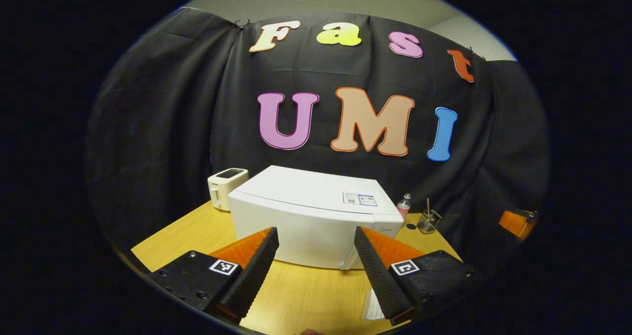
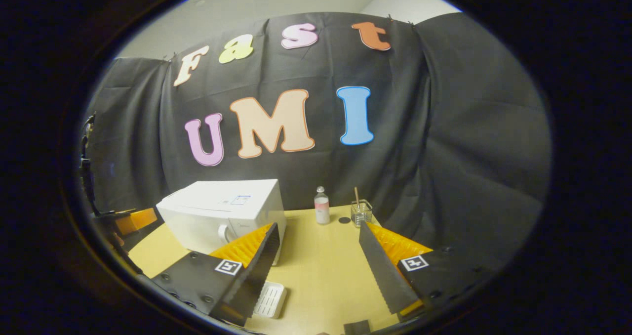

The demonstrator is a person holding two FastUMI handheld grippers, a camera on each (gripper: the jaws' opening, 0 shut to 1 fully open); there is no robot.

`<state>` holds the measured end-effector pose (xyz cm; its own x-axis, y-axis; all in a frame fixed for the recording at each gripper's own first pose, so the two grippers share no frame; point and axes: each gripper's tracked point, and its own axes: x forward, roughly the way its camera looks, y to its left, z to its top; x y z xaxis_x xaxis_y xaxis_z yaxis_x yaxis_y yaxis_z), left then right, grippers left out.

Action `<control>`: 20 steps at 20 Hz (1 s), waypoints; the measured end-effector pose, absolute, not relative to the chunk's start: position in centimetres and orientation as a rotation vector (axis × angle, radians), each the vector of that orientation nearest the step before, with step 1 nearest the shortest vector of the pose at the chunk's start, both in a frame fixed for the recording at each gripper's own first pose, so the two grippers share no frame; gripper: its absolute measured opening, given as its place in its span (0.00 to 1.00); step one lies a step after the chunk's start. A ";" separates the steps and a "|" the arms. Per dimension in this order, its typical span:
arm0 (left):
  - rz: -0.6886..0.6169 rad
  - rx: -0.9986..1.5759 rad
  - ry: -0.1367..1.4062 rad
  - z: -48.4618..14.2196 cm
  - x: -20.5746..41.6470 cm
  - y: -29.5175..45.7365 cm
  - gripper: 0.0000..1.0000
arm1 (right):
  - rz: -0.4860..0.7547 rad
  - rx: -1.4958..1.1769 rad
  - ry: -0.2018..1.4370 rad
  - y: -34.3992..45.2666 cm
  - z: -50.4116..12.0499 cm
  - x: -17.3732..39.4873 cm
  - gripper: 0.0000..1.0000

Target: Open the microwave oven with the left hand, put the food in, and close the microwave oven.

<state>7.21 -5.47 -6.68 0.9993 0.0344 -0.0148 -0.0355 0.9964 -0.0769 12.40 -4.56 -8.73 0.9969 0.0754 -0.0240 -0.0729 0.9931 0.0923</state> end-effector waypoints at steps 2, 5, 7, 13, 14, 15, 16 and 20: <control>0.047 -0.061 0.019 -7.0 6.9 -4.9 0.97 | 0.073 0.085 0.023 -4.7 -8.8 12.4 0.92; 0.065 -0.055 0.015 -6.9 6.5 -4.3 0.96 | 0.078 0.077 0.028 -4.7 -9.1 12.1 1.00; 0.081 -0.043 0.012 -6.8 6.4 -3.8 0.97 | 0.087 0.080 0.027 -4.2 -9.2 11.8 0.92; 0.080 -0.036 0.009 -7.0 6.1 -4.1 0.96 | 0.094 0.067 0.018 -4.0 -9.4 10.7 0.92; 0.079 -0.035 0.010 -7.0 6.0 -4.2 0.96 | 0.090 0.062 0.016 -4.1 -9.4 10.5 0.92; 0.076 -0.036 0.009 -7.1 5.9 -4.4 0.96 | 0.086 0.058 0.016 -4.2 -9.4 10.3 0.92; 0.070 -0.038 0.007 -7.0 5.8 -4.6 0.96 | 0.084 0.057 0.015 -4.3 -9.5 10.2 0.92; 0.050 -0.030 0.015 -7.4 6.0 -5.5 0.96 | 0.085 0.055 0.015 -4.4 -9.8 9.3 0.92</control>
